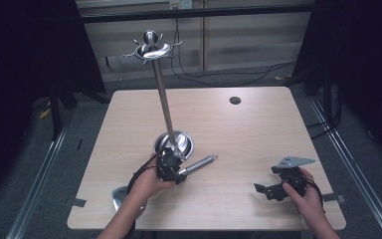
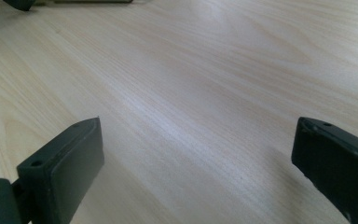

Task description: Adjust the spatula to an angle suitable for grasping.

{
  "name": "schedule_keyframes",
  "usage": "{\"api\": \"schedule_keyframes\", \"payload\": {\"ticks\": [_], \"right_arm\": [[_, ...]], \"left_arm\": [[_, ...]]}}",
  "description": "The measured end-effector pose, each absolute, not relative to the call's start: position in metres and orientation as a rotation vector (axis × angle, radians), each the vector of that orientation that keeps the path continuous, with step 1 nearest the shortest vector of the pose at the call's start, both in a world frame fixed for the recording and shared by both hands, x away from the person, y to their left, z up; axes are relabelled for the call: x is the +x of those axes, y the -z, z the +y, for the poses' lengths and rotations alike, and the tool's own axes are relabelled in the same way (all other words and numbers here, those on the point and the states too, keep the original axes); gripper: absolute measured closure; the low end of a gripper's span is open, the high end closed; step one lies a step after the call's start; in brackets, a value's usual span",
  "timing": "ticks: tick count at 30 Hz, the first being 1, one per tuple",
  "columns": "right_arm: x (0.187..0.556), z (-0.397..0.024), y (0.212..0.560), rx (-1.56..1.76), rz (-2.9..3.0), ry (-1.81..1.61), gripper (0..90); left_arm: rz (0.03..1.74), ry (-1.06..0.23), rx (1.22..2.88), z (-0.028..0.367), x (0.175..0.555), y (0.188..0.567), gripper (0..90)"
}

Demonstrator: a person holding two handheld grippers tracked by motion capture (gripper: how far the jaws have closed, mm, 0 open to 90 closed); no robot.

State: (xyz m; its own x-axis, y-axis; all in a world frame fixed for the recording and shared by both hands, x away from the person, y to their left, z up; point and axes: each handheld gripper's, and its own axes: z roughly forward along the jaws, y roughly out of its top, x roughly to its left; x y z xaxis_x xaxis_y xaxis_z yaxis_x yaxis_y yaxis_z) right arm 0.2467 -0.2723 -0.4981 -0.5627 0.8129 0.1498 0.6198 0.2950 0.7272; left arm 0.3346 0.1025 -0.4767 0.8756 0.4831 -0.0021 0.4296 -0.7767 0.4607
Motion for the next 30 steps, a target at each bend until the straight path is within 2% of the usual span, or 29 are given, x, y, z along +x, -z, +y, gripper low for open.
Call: {"api": "schedule_keyframes", "payload": {"ticks": [2,3,4,5,6,12,15,19,30], "right_arm": [[0.247,-0.272,0.498,1.317,2.315,-1.127,2.0],[0.247,-0.272,0.498,1.316,2.317,-1.127,2.0],[0.247,-0.272,0.498,1.316,2.317,-1.127,2.0],[0.247,-0.272,0.498,1.319,2.32,-1.126,2.0],[0.247,-0.271,0.499,1.313,2.325,-1.124,2.0],[0.247,-0.27,0.499,1.307,2.333,-1.119,2.0],[0.247,-0.27,0.5,1.305,2.329,-1.122,2.0],[0.247,-0.271,0.499,1.312,2.325,-1.125,2.0],[0.247,-0.272,0.498,1.309,2.315,-1.131,2.0]], "left_arm": [[0.643,-0.147,2.617,0.103,0.336,0.475,58.2],[0.631,-0.137,2.637,0.103,0.337,0.474,63.5],[0.631,-0.137,2.637,0.103,0.337,0.474,64.8],[0.687,-0.126,2.587,0.101,0.335,0.476,64.8],[0.65,-0.11,2.626,0.102,0.336,0.474,70.7],[0.642,-0.121,2.609,0.098,0.333,0.475,74.7],[0.647,-0.094,2.597,0.1,0.335,0.476,74.9],[0.595,-0.135,2.597,0.1,0.333,0.471,75.0],[0.64,-0.184,2.365,0.115,0.333,0.445,75.3]]}}
